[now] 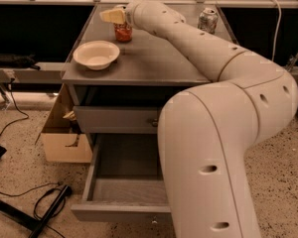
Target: Place coke can into middle drawer
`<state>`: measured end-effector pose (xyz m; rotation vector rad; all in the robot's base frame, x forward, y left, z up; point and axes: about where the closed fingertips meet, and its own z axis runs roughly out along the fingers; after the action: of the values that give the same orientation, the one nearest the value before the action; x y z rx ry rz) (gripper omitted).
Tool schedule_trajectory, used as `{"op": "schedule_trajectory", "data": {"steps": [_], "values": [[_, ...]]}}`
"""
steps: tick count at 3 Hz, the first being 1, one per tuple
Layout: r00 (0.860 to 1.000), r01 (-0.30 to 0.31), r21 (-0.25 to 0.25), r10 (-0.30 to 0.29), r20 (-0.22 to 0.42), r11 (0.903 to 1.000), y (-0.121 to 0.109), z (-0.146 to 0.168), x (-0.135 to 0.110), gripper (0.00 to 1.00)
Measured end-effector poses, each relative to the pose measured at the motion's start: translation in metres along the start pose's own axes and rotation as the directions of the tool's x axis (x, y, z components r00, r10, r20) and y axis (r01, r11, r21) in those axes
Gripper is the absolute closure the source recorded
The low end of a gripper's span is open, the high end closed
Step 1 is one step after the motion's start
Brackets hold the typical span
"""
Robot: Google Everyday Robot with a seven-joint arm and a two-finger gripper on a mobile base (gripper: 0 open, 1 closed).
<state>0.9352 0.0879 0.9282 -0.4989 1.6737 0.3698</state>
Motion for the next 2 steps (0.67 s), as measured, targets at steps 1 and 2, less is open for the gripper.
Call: {"op": "schedule_trajectory", "data": {"steps": [1, 2], "values": [[1.000, 0.003, 0.064, -0.002, -0.016, 0.9980, -0.0179, 0.0113, 0.0122, 0.26], [1.000, 0.013, 0.079, -0.012, -0.018, 0.9968, -0.0263, 0.0085, 0.0111, 0.57]]}}
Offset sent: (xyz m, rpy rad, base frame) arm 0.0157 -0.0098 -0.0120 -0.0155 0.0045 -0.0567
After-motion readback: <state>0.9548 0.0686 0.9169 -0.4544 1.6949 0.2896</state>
